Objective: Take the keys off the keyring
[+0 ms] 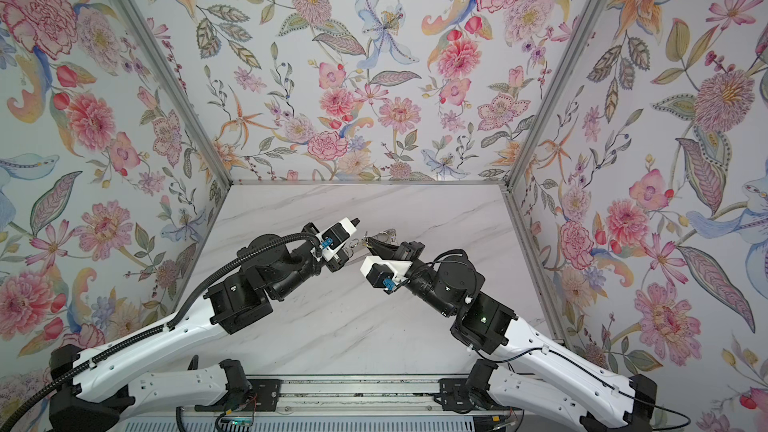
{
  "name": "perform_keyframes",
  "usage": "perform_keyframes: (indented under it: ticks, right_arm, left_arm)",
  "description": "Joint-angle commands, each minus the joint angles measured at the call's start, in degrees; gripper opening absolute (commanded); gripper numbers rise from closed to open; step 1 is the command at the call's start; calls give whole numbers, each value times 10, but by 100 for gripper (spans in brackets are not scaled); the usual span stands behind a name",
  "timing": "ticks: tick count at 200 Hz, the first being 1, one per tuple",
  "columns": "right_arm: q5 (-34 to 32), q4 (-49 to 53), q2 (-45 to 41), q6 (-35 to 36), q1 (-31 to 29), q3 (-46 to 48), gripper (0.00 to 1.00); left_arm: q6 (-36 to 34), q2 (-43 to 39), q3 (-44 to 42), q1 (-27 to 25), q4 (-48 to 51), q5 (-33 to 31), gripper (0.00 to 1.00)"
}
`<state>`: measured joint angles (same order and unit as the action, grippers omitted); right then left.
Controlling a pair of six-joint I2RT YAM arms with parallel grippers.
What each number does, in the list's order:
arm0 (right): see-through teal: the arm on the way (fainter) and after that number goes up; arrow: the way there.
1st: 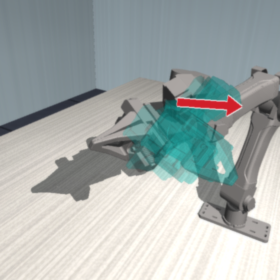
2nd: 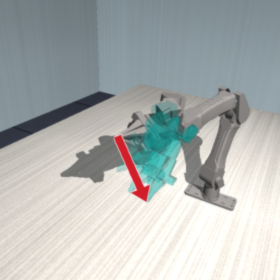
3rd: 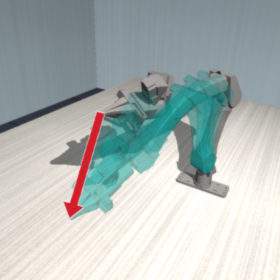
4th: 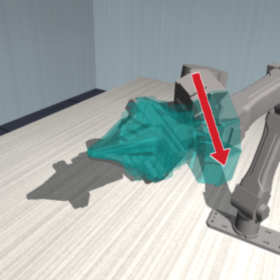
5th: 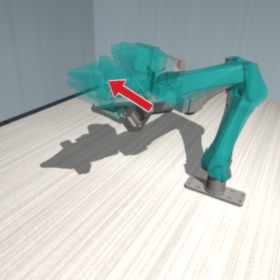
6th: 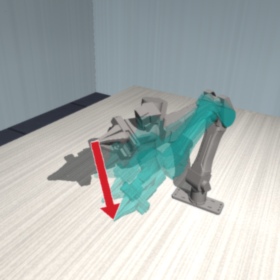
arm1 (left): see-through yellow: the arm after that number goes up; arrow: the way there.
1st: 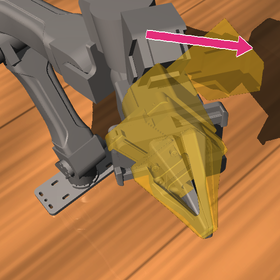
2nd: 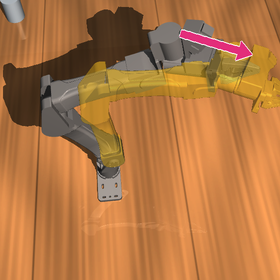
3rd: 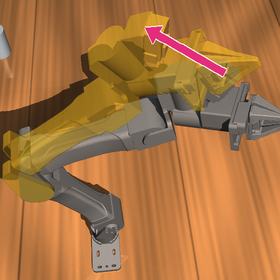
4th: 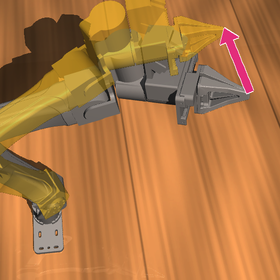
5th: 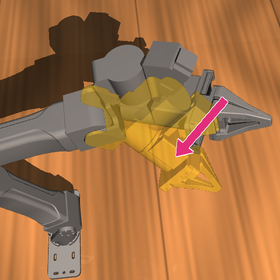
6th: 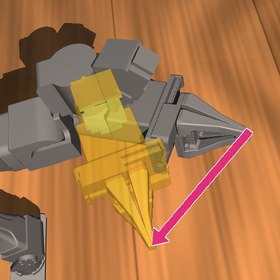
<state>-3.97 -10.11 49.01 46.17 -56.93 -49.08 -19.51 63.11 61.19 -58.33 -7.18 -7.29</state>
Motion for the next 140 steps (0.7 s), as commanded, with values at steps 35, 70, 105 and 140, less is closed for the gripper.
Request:
perform_keyframes:
  ticks: [35, 70, 105, 140]
  right_arm:
    - [-12, 9, -11, 0, 18, -26, 0]
    - [20, 27, -15, -22, 34, -33, 0]
    - [67, 72, -10, -53, 57, -50, 0]
    - [93, 93, -7, -70, 67, -55, 0]
  left_arm:
    - [19, -42, 26, -1, 81, 32, 0]
    - [41, -44, 48, 10, 143, 88, 13]
    - [60, -37, 72, 65, 161, 136, 18]
    - [90, -24, 71, 122, 151, 260, 31]
